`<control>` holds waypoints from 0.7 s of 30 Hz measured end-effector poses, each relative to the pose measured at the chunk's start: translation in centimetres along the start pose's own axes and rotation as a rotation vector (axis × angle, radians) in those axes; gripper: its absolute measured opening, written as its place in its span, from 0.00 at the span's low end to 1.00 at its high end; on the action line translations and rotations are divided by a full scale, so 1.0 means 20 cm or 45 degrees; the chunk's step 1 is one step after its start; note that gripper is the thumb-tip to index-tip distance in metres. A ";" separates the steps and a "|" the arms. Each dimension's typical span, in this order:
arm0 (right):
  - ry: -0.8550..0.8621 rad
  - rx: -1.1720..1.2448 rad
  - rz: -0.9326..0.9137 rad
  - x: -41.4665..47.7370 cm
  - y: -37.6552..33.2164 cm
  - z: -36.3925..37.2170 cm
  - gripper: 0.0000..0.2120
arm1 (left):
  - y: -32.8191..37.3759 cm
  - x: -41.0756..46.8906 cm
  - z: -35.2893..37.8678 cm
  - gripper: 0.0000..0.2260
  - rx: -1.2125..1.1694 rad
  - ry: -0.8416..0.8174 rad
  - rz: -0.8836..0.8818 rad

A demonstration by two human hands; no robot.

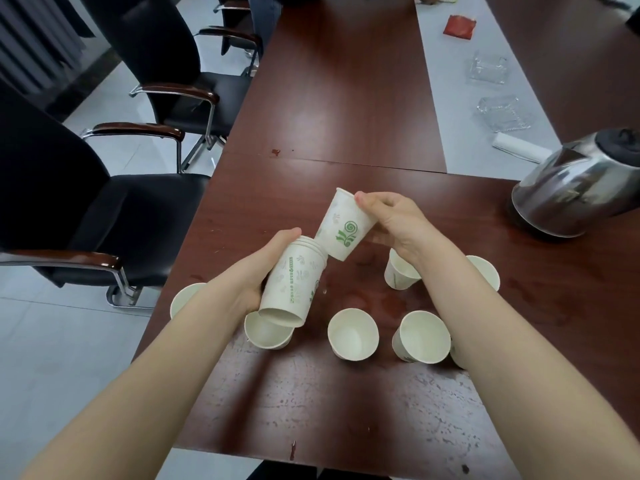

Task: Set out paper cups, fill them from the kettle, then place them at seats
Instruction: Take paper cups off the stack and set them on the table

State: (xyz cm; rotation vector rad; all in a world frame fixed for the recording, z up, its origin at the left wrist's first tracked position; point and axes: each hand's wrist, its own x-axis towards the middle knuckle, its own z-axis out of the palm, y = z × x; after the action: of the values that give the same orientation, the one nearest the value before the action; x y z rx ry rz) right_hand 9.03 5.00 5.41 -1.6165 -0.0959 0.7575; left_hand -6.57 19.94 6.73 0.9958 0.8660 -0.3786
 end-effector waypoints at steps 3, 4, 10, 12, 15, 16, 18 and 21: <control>0.020 -0.099 -0.005 0.03 0.03 0.00 0.25 | 0.02 -0.01 -0.04 0.26 -0.051 0.050 0.016; 0.020 -0.187 -0.022 0.03 0.04 0.00 0.25 | 0.02 0.00 -0.05 0.27 -0.068 0.060 0.025; -0.008 -0.620 -0.178 0.04 0.14 0.02 0.35 | 0.03 -0.02 -0.04 0.24 -0.188 0.031 0.085; 0.001 -0.722 -0.197 0.06 0.17 0.03 0.37 | 0.02 -0.02 -0.04 0.25 -0.210 0.029 0.105; 0.019 -0.811 -0.204 0.08 0.21 0.04 0.40 | 0.02 -0.02 -0.03 0.26 -0.217 0.029 0.124; 0.020 -0.829 -0.208 0.08 0.22 0.04 0.41 | 0.02 -0.02 -0.03 0.26 -0.222 0.026 0.124; 0.012 -0.853 -0.220 0.08 0.23 0.04 0.41 | 0.01 -0.02 -0.03 0.26 -0.226 0.020 0.128; -0.021 -0.909 -0.231 0.07 0.24 0.05 0.42 | 0.01 -0.01 -0.04 0.26 -0.231 0.030 0.129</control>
State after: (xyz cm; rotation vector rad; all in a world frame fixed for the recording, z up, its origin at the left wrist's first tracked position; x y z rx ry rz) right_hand 7.89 5.55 0.40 -2.2345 -0.5699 0.6262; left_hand -7.01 20.66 6.81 0.8735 0.8521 -0.1988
